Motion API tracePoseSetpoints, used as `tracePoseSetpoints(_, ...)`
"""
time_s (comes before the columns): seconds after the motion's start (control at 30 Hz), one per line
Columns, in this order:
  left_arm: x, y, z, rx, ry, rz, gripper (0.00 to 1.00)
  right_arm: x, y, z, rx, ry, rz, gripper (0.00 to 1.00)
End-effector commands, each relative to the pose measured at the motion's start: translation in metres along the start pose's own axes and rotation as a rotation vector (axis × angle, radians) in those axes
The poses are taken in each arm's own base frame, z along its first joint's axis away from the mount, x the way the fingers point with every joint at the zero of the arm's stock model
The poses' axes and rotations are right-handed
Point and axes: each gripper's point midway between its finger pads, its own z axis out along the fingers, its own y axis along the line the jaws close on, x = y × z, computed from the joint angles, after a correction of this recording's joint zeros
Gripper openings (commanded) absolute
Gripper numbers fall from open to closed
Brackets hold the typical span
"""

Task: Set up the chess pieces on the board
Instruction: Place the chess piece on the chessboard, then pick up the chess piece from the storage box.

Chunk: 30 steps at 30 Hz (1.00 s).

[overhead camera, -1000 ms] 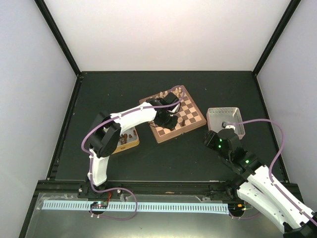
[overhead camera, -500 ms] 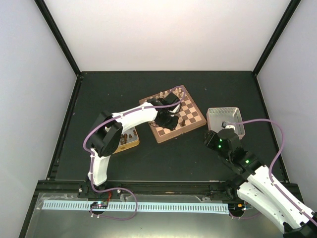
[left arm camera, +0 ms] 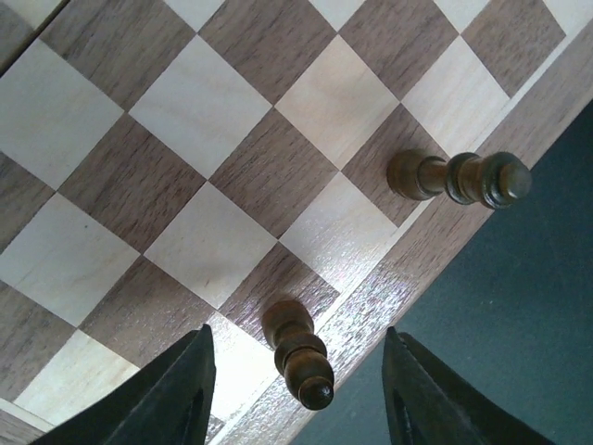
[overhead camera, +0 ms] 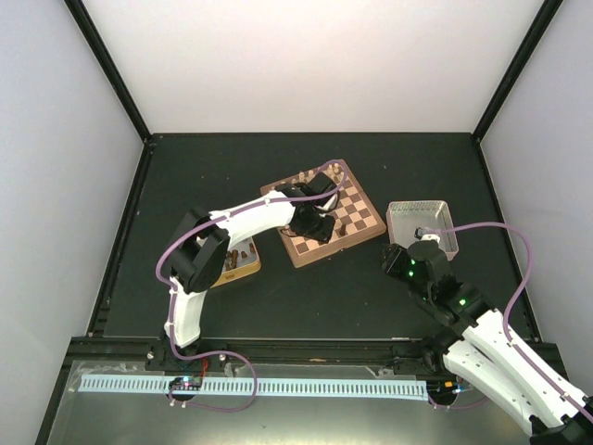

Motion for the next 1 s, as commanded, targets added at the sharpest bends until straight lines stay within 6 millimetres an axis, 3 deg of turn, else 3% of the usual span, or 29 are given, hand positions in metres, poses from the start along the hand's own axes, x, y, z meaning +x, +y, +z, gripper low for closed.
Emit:
tracePoseSetpoints(0.0,-0.026,-0.008,-0.037,0.019,-0.099,0.003,0.55,-0.002,0.005,0.002,-0.021,-0.008,-0.019,0.55)
tracePoseSetpoints(0.2,-0.039,0.009,-0.084,0.020,-0.210,-0.057,0.58,0.001,0.021,0.013,-0.059,0.037,-0.075,0.55)
tracePoseSetpoints(0.37,-0.020,0.070,-0.114,-0.056,-0.283,-0.196,0.57,0.001,0.041,0.030,-0.068,0.098,-0.133,0.55)
tracePoseSetpoints(0.5,0.019,0.132,-0.131,-0.165,-0.301,-0.326,0.51,-0.007,0.054,0.045,-0.056,0.107,-0.159,0.55)
tracePoseSetpoints(0.63,0.073,0.189,-0.136,-0.270,-0.269,-0.458,0.47,-0.012,0.061,0.057,-0.024,0.122,-0.161,0.52)
tracePoseSetpoints(0.73,0.104,0.208,-0.131,-0.294,-0.216,-0.507,0.47,-0.012,0.065,0.062,-0.012,0.144,-0.147,0.50)
tracePoseSetpoints(0.87,0.126,0.225,-0.121,-0.335,-0.150,-0.539,0.51,-0.007,0.068,0.067,-0.018,0.178,-0.136,0.48)
tracePoseSetpoints(0.97,0.127,0.234,-0.112,-0.333,-0.159,-0.564,0.50,0.000,0.064,0.071,-0.019,0.187,-0.141,0.47)
